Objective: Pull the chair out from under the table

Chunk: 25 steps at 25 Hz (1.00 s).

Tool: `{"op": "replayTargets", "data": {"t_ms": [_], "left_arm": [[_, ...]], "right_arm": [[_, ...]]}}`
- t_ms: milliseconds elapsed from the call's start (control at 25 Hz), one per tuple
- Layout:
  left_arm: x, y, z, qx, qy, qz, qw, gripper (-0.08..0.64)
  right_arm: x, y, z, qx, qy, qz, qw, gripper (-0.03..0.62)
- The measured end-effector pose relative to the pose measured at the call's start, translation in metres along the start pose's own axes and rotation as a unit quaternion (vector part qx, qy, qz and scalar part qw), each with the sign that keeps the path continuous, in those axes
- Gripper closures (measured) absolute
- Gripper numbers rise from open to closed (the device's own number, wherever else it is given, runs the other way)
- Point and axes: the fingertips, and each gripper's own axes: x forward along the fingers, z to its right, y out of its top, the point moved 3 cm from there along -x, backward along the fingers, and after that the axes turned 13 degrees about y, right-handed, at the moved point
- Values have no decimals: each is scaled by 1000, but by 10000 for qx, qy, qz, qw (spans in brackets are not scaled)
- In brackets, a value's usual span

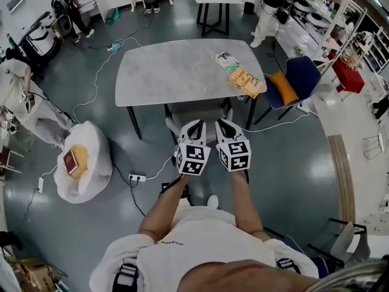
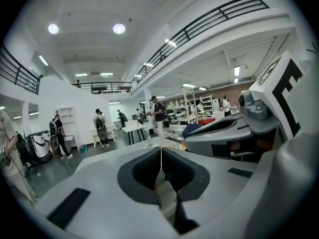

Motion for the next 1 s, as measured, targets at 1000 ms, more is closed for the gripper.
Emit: {"op": "replayTargets", "data": {"t_ms": [1000], "left_arm": [[72, -117, 26, 1665, -1283, -1511, 9659, 439]], "right_arm": [[63, -116, 53, -1393, 1261, -2225, 9567, 461]]}}
